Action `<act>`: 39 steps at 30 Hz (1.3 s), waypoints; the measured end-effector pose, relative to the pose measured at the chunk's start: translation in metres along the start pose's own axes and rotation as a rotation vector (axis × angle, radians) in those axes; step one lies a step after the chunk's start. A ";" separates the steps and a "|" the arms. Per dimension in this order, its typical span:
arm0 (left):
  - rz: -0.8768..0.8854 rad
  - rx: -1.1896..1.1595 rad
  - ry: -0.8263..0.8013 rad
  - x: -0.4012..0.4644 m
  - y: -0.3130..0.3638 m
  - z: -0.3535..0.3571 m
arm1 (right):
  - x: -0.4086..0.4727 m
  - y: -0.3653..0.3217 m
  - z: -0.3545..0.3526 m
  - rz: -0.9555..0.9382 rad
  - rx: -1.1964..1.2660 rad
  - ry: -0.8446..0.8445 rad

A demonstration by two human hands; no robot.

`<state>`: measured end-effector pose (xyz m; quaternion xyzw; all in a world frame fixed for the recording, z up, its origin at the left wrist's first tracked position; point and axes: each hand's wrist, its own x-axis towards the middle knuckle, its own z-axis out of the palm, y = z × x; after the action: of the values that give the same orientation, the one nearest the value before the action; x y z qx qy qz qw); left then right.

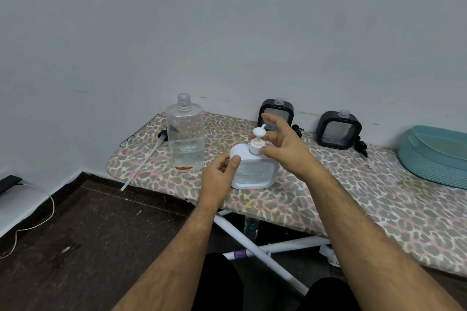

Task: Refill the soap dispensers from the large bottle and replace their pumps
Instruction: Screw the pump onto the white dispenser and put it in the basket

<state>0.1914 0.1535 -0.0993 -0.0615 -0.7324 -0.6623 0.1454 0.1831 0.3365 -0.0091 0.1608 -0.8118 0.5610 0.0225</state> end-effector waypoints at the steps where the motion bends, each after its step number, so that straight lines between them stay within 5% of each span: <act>1: 0.002 0.001 0.000 0.000 0.000 0.000 | 0.000 0.000 0.000 -0.002 -0.001 0.015; 16: -0.011 -0.003 -0.002 0.001 -0.002 0.000 | 0.002 -0.001 0.003 0.005 -0.097 0.068; 21: -0.016 -0.008 -0.003 0.000 -0.002 0.000 | 0.002 0.000 -0.002 0.041 -0.013 -0.051; 27: -0.001 -0.009 -0.006 0.000 -0.001 0.000 | 0.003 -0.002 0.006 -0.001 -0.113 0.068; 32: -0.002 -0.010 -0.010 0.000 -0.001 -0.001 | 0.002 -0.003 -0.001 0.016 0.042 -0.030; 39: -0.002 -0.010 0.000 0.000 0.000 0.000 | 0.001 -0.007 0.003 0.014 -0.109 0.016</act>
<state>0.1914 0.1534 -0.0994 -0.0613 -0.7290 -0.6663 0.1443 0.1845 0.3308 -0.0032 0.1494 -0.8420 0.5173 0.0338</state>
